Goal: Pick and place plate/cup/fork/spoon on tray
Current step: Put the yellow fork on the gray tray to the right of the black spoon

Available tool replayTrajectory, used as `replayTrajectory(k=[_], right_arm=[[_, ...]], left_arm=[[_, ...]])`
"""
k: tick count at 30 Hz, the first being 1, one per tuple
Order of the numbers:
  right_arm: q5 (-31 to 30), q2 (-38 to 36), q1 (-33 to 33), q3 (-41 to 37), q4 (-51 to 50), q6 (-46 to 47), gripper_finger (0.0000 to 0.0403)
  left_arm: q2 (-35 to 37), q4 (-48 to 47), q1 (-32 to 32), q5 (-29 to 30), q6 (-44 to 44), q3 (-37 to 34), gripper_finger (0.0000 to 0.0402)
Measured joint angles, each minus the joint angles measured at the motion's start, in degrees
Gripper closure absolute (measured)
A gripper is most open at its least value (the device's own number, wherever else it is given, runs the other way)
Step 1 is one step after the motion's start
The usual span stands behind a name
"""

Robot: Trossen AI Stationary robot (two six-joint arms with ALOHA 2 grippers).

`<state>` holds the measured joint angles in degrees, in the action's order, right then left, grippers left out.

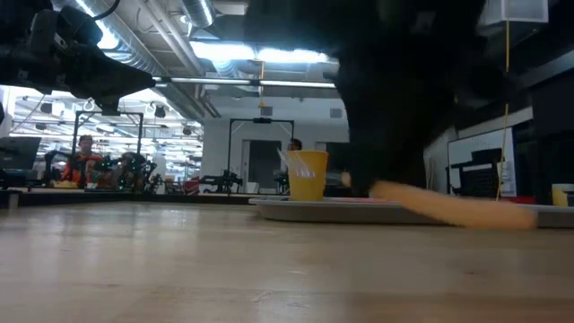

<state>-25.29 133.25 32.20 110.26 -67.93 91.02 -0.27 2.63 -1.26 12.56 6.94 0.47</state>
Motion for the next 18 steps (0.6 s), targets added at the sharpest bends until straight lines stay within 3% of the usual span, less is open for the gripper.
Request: replayTrajectory(k=[6,11,18], right_arm=[[-9.4,0.0,-0.2,2.3,-3.4,3.4,0.0357],[-9.6,0.0,-1.1,2.3,-7.8,9.1,0.0357],[-8.9,-2.1,-3.4,2.3,-11.9,10.0,0.0357]], left_arm=[[0.0,0.0,0.0,0.0,0.0,0.0,0.0360],[0.0,0.0,0.0,0.0,0.0,0.0,0.0360],[0.0,0.0,0.0,0.0,0.0,0.0,0.0360]])
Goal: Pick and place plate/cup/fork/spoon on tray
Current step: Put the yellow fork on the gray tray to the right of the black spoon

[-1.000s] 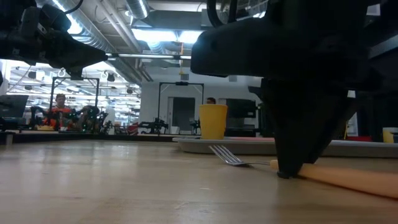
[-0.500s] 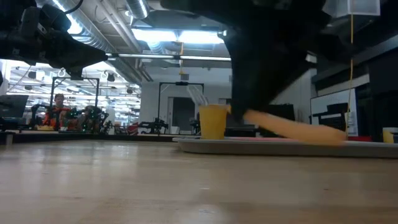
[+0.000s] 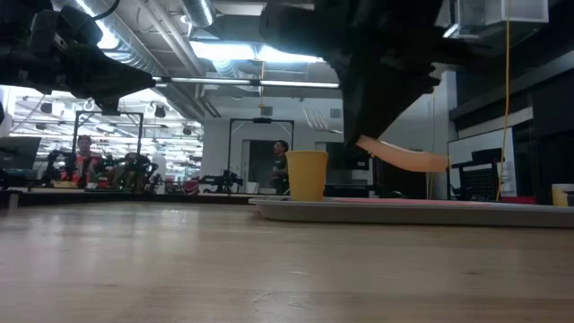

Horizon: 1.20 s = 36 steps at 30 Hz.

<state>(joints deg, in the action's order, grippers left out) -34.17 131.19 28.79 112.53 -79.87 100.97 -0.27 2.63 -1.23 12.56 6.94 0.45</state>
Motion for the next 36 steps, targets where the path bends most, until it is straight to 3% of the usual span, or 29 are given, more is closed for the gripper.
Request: replayTrajectory(k=[6,14,19,27,36], right_arm=[[1.3,-1.8,-2.7,-2.8,0.4,0.3,0.0357],[0.3,-7.6,-7.4,-13.3,10.5,-1.1,0.0357],[0.4,-9.9,-13.0,-15.2,13.0,-9.7,0.0357],[6.0,-9.8,-21.7,-17.0,20.9,-22.7,0.0357],[11.5,-9.8,-26.4,-21.0,28.7,-20.1,0.0357]], left_arm=[[0.0,0.0,0.0,0.0,0.0,0.0,0.0360],[0.0,0.0,0.0,0.0,0.0,0.0,0.0360],[0.0,0.0,0.0,0.0,0.0,0.0,0.0360],[0.0,0.0,0.0,0.0,0.0,0.0,0.0360],[0.0,0.0,0.0,0.0,0.0,0.0,0.0360]])
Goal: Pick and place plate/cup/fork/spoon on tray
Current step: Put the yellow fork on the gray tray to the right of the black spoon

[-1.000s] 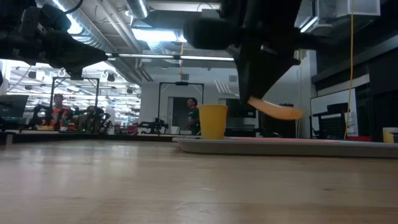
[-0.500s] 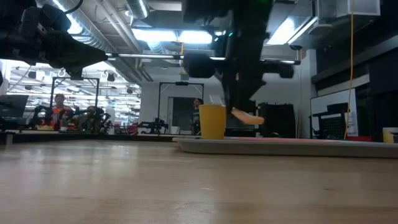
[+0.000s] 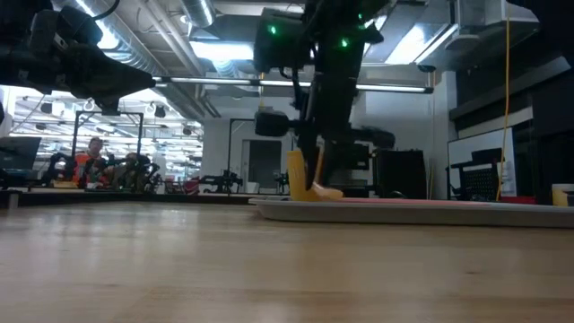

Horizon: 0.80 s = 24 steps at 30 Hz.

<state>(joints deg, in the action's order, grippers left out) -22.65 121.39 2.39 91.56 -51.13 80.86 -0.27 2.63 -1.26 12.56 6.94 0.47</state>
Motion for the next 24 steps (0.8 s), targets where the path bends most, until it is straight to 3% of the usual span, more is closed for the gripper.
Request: replayTrajectory(k=[8,24], right_arm=[[-0.1,0.0,-0.3,-5.0,4.5,3.1,0.0357],[-3.2,0.0,-1.2,-5.0,4.0,3.0,0.0340]], left_arm=[[0.0,0.0,0.0,0.0,0.0,0.0,0.0360],[0.0,0.0,0.0,0.0,0.0,0.0,0.0360]])
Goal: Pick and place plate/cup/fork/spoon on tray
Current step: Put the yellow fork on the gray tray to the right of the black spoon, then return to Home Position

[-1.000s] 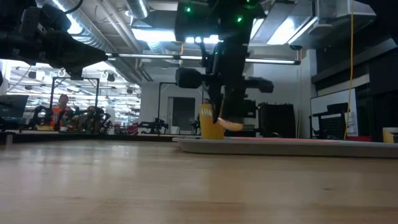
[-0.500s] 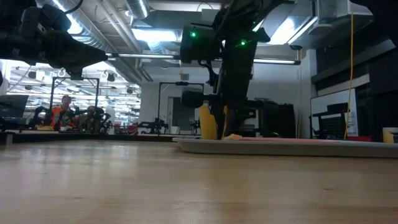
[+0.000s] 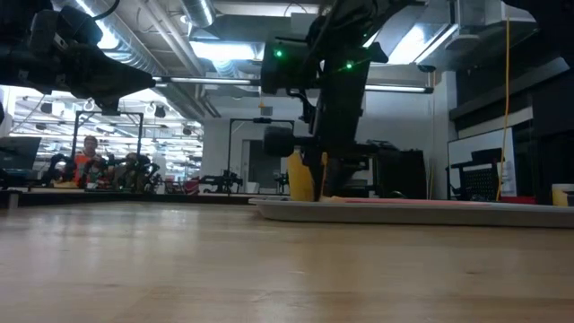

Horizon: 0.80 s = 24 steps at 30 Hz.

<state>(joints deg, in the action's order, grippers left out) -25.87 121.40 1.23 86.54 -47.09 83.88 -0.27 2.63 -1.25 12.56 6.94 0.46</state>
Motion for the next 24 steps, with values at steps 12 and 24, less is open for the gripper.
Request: replayTrajectory(k=[12,24], right_arm=[[-2.5,0.0,0.0,0.0,0.7,0.1,0.0326],[-1.9,0.0,0.0,0.0,0.2,-0.1,0.0284]], left_arm=[[0.0,0.0,0.0,0.0,0.0,0.0,0.0360],[0.0,0.0,0.0,0.0,0.0,0.0,0.0360]])
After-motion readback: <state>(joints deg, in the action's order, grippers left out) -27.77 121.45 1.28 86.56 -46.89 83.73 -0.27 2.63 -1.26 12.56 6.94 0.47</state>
